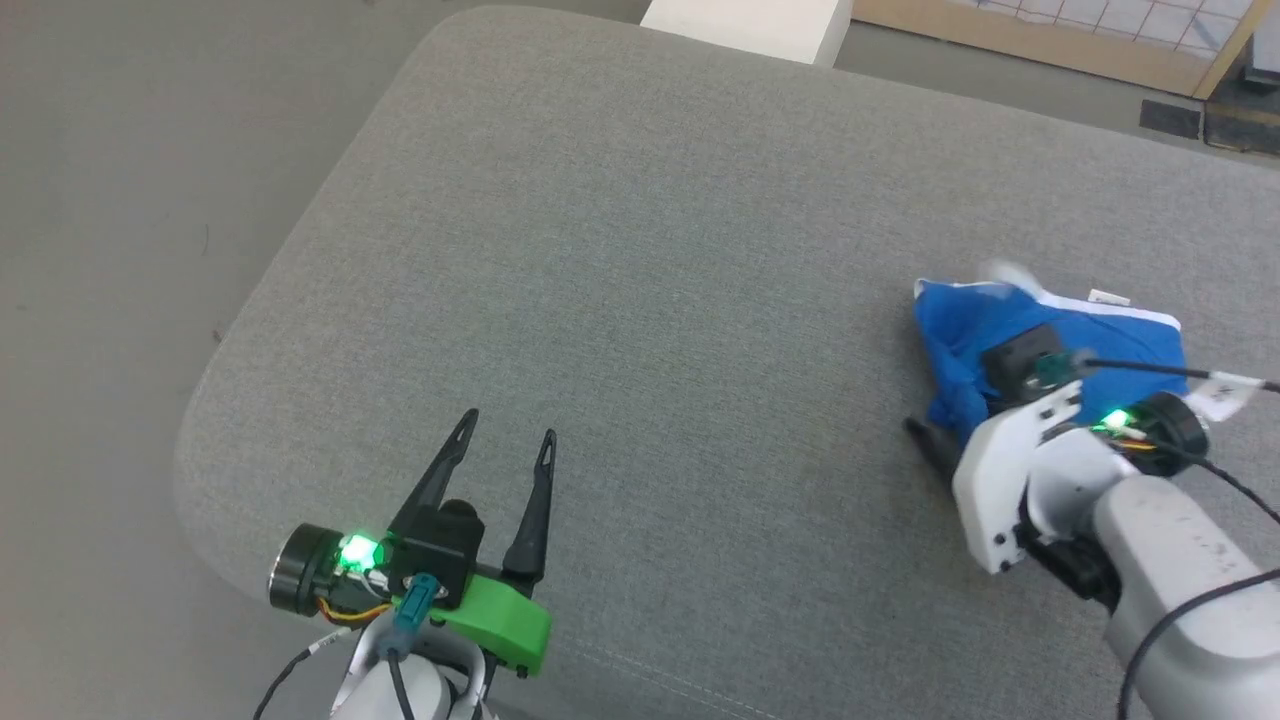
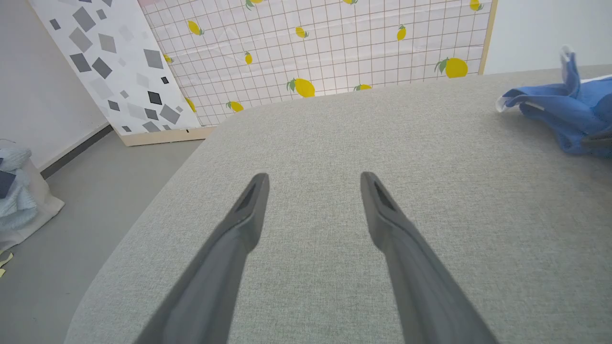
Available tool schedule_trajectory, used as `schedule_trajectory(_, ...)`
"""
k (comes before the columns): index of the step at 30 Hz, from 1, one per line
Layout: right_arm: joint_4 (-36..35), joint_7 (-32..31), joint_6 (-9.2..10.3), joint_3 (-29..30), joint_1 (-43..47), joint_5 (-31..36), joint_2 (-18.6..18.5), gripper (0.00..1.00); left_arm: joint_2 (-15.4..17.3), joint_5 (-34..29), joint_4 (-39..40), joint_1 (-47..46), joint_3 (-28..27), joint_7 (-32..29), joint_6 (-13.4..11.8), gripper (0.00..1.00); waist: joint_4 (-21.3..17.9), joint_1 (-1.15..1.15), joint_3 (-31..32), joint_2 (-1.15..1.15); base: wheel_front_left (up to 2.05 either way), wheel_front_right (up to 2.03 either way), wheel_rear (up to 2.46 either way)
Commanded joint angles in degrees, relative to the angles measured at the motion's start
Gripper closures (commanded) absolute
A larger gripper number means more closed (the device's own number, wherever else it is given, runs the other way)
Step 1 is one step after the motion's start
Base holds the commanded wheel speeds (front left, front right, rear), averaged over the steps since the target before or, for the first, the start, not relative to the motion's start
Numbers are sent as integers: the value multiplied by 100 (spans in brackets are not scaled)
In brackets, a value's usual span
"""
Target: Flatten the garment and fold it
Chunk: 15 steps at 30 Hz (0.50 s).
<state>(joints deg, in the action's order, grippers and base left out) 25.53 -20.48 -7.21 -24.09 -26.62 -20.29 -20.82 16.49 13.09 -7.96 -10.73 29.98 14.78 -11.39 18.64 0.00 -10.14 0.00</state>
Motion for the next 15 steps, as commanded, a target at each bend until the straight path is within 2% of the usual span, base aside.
schedule_trajectory(1,82,43,-28,-186,-99,37,-20,0,-34,-40,-23,13,-31,22,22,0,-23,0,22,0,0,0,0)
schedule_trajectory(4,224,156,-28,-494,-182,-64,-28,0,-58,-41,-52,39,-49,22,33,0,-68,0,79,0,0,0,0)
schedule_trajectory(10,205,523,-28,-721,-505,-168,-124,0,-38,-38,-69,75,-126,22,49,0,-268,0,236,0,0,0,0)
schedule_trajectory(15,-52,1021,-28,-527,-747,-295,-320,0,7,-7,-42,118,-235,22,37,0,-500,0,425,0,0,0,0)
